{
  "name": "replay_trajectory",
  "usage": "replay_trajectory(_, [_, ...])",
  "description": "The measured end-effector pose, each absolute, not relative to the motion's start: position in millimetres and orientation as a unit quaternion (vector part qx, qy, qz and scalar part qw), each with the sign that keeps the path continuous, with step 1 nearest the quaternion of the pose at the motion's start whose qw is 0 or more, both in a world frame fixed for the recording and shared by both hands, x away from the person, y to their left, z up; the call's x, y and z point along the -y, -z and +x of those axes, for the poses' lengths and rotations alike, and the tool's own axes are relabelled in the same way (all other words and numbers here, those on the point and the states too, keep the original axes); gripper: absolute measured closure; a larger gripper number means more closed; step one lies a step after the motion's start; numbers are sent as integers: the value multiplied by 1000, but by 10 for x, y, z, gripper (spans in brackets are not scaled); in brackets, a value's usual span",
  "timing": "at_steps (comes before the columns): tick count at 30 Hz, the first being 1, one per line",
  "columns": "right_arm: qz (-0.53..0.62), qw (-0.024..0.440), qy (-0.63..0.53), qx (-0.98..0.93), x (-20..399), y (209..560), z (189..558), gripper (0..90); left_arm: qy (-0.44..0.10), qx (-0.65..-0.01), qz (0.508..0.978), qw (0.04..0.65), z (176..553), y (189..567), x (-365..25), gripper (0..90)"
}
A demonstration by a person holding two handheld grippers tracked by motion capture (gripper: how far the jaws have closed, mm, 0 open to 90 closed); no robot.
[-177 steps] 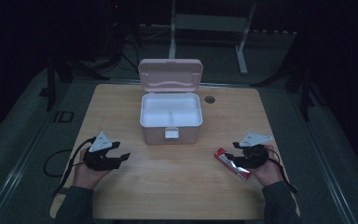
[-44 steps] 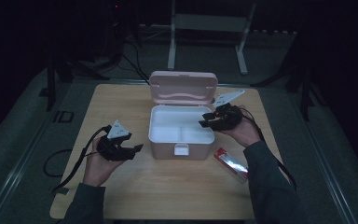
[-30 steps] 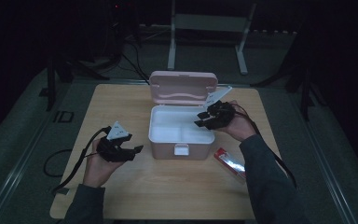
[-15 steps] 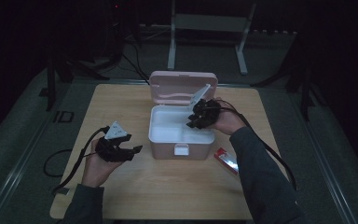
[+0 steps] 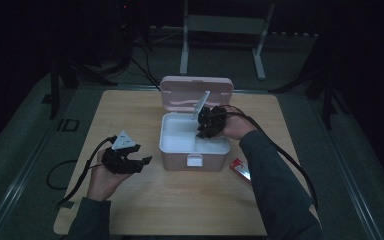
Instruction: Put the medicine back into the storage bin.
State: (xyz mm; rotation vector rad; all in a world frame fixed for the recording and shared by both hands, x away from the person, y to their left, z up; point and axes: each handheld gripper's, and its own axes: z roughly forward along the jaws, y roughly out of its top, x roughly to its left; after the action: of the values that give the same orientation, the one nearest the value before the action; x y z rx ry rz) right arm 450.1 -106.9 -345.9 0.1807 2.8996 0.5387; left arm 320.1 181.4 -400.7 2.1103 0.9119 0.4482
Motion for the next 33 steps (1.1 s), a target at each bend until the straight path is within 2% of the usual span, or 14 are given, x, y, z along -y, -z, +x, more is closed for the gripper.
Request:
replay_trajectory(5, [53,88,-168,-980,1013,3461,4528,763,-177,-359,830,388,3197,4005,-1826,380])
replay_trajectory(14, [51,76,-137,-986,998,3580,4589,796,-174,-357,834,384,3203,4020,-1809,381])
replay_trajectory(33, [24,64,-76,-995,837,3551,4652,859,-170,-354,836,383,3202,4029,-1801,381])
